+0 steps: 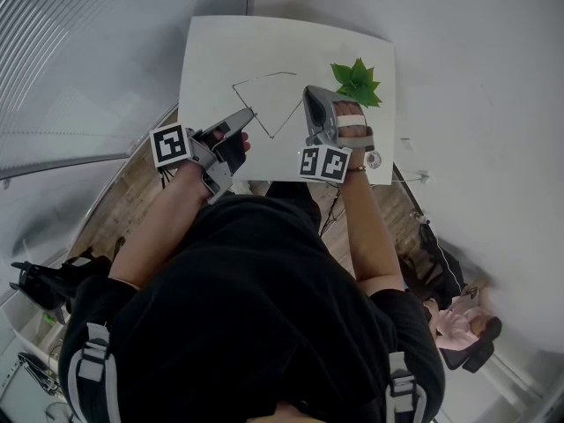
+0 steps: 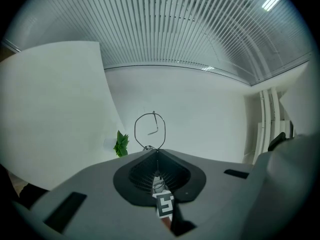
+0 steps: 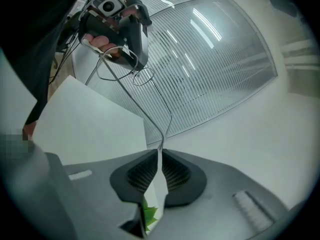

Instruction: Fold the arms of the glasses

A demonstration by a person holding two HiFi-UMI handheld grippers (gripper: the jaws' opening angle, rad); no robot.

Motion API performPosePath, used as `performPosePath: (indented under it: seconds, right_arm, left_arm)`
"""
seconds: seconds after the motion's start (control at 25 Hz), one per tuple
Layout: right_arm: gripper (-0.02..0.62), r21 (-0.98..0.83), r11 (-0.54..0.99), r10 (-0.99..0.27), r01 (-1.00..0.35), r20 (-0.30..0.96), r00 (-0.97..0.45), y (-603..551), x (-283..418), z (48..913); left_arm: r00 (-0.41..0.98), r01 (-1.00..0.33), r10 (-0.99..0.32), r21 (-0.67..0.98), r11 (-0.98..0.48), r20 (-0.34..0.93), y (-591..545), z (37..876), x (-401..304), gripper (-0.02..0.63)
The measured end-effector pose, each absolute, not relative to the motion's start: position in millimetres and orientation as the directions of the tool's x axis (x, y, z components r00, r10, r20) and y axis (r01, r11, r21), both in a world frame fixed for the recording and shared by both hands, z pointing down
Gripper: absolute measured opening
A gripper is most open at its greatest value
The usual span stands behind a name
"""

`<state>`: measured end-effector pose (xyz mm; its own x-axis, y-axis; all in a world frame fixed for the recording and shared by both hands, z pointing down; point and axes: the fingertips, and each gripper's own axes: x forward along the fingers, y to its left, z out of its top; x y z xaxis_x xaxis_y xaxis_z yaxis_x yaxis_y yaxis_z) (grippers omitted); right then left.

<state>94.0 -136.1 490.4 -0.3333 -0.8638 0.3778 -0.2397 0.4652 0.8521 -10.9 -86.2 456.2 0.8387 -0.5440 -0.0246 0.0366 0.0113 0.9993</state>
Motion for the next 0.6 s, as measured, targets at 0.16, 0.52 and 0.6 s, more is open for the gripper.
performPosePath:
  seconds: [0.16, 0.52, 0.6]
  right_arm:
    - [0.038, 0.857, 0.461, -0.863, -0.231, 0.372, -0.343, -136, 90, 487]
    - [0.038, 0.858, 0.464, -0.857, -0.222, 0.371, -0.357, -138, 83, 487]
    - [0.038, 0.859, 0.463, -0.856, -0.219, 0.371, -0.360, -139, 81, 487]
  left_arm:
    - [0.844, 0.037, -0.535, 0.999, 0.009, -0.026, -83, 454, -8, 0.014]
    - [0.851, 0.041, -0.525, 0.999, 0.012, -0.029, -81, 454, -4, 0.014]
    - [0.852, 0.041, -0.523, 0.999, 0.014, -0.027, -81, 455, -4, 0.014]
